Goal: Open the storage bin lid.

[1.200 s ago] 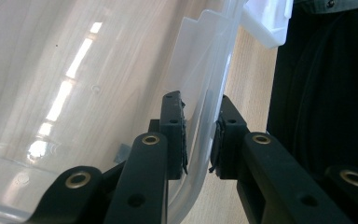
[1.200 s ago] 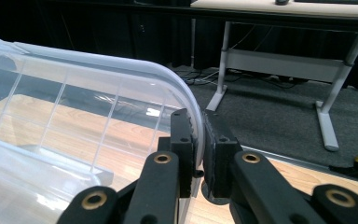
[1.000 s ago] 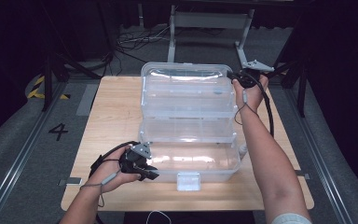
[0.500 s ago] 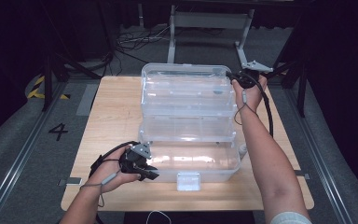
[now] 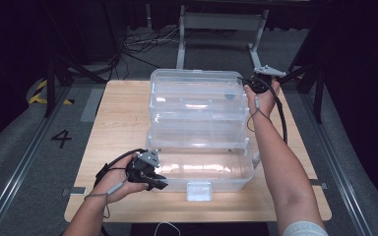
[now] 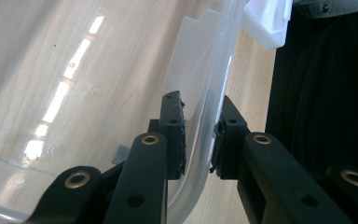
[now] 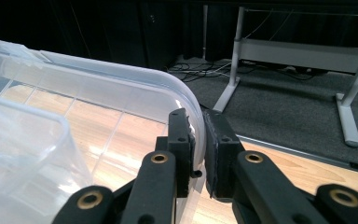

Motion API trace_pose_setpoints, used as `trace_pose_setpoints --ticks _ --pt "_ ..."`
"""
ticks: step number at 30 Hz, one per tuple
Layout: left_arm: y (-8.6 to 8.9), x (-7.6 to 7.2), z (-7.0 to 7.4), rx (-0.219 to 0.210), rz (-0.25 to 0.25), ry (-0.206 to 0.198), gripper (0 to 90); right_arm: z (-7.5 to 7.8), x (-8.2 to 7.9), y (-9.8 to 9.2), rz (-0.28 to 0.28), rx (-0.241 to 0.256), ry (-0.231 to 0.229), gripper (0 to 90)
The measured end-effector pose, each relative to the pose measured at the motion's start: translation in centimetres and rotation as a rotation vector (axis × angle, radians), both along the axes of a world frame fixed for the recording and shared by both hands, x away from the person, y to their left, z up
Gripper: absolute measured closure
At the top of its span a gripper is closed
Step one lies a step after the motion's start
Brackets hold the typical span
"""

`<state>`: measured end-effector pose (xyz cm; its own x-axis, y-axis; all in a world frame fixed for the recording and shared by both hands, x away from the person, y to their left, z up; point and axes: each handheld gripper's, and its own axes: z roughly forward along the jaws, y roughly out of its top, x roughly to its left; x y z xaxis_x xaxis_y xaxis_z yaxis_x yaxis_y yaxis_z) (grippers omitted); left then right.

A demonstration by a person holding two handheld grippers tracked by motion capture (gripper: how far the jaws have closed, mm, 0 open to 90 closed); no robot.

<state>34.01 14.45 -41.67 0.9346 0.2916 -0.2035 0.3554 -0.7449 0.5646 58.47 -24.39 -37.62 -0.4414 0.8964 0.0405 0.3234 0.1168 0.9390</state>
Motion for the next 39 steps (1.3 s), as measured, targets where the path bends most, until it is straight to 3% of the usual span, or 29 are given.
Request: trace_pose_setpoints --ticks 39 --pt "0.1 0.0 -0.1 -0.005 -0.001 0.001 77.2 -2.2 1.2 0.1 -0.015 -0.002 0.056 82.4"
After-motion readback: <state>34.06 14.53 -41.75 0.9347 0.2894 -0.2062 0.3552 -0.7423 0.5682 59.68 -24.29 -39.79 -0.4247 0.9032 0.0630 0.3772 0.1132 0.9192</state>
